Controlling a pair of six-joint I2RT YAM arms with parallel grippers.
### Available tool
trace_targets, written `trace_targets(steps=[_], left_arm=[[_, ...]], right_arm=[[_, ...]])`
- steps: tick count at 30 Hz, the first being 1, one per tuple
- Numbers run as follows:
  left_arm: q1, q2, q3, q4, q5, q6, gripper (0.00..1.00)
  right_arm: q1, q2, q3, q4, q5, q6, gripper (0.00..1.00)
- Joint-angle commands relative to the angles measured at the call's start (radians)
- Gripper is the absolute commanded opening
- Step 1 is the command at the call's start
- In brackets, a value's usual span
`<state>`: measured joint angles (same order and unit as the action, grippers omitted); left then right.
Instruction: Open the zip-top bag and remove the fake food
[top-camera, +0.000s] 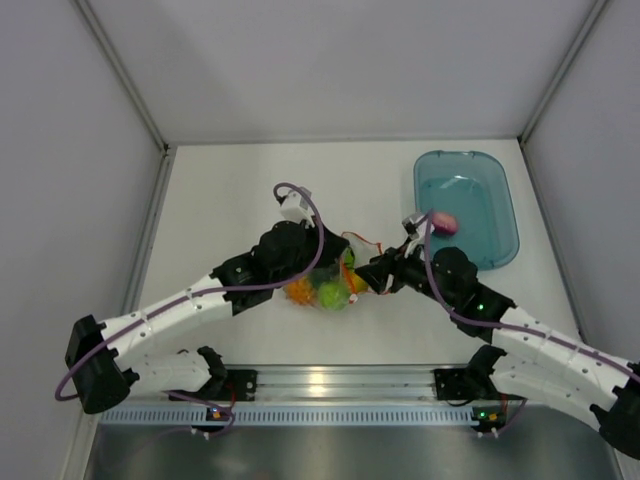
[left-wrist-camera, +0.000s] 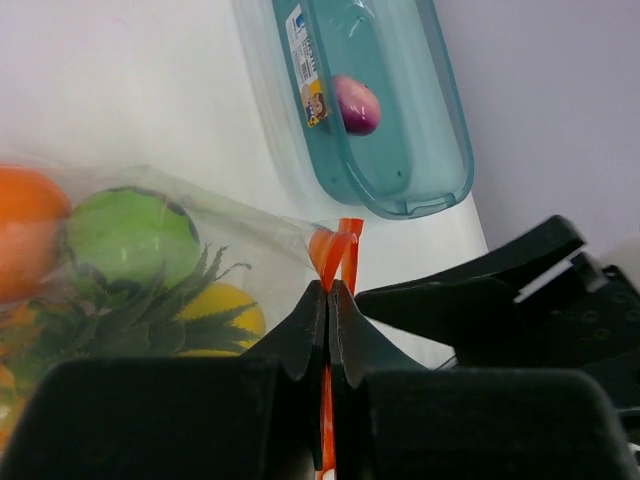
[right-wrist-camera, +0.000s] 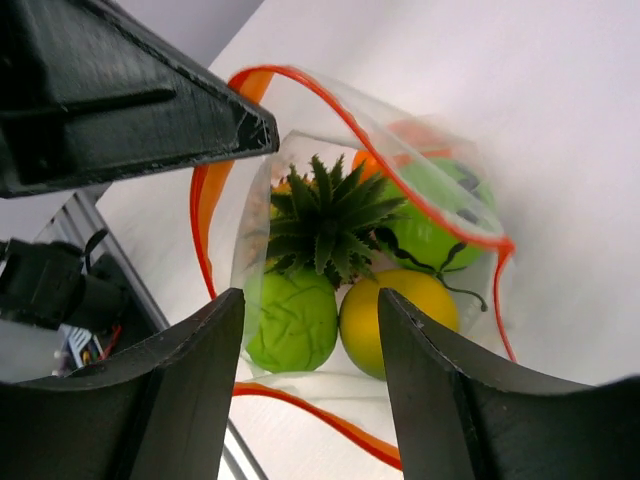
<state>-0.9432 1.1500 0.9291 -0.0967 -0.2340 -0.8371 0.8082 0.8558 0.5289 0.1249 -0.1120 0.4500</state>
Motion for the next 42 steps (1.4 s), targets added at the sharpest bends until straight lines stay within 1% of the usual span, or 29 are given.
trace_targets(steps=[1,4,7,12,15,17,18,19,21,22,25,28,31,36,38,42], left_arm=[[0.001,-0.003,-0.012,0.078,-0.041,-0.014,0.0],[0.0,0.001,-0.013,0.072,-0.053,-0.016,0.0],[0.001,0.002,-0.012,0.074,-0.041,-0.022,0.0],[0.0,0.02,0.007,0.072,-0.018,-0.04,0.0],[0.0,0.024,-0.002,0.075,-0.024,-0.053,0.0],[0.001,0.02,-0.016,0.086,-0.033,-0.068,0.0],[0.0,0.014,-0.042,0.119,-0.034,-0.075,0.0],[0.0,0.008,-0.052,0.129,-0.037,-0.083,0.0],[0.0,0.001,-0.072,0.149,-0.047,-0.109,0.0],[0.0,-0.003,-0.09,0.152,-0.053,-0.12,0.0],[-0.002,-0.012,-0.136,0.175,-0.064,-0.164,0.0],[-0.011,-0.021,-0.18,0.192,-0.097,-0.209,0.0],[-0.032,-0.018,-0.196,0.21,-0.119,-0.204,0.0],[-0.066,0.027,-0.151,0.209,-0.105,-0.155,0.0],[-0.081,0.048,-0.142,0.209,-0.116,-0.151,0.0],[-0.118,0.07,-0.128,0.209,-0.16,-0.138,0.0]], right_arm=[[0.025,-0.133,0.011,0.029,0.187,0.001,0.57],[0.025,-0.194,0.028,-0.042,0.216,-0.02,0.57],[0.023,-0.19,0.036,-0.07,0.178,-0.03,0.59],[0.023,-0.057,0.072,-0.149,0.16,-0.001,0.6],[0.025,0.017,0.077,-0.139,0.178,0.053,0.61],[0.023,0.054,0.063,-0.134,0.181,0.128,0.61],[0.025,0.092,0.056,-0.081,0.179,0.151,0.61],[0.025,0.112,0.04,-0.065,0.182,0.201,0.63],[0.025,0.155,0.017,-0.019,0.213,0.249,0.69],[0.025,0.164,-0.013,0.03,0.233,0.3,0.71],[0.025,0.204,-0.052,0.122,0.25,0.38,0.74],[0.029,0.261,-0.063,0.185,0.258,0.438,0.74],[0.042,0.342,-0.05,0.212,0.258,0.467,0.73],[0.068,0.457,-0.06,0.327,0.259,0.533,0.69],[0.075,0.503,-0.044,0.332,0.259,0.546,0.67],[0.085,0.554,-0.015,0.358,0.278,0.573,0.66]])
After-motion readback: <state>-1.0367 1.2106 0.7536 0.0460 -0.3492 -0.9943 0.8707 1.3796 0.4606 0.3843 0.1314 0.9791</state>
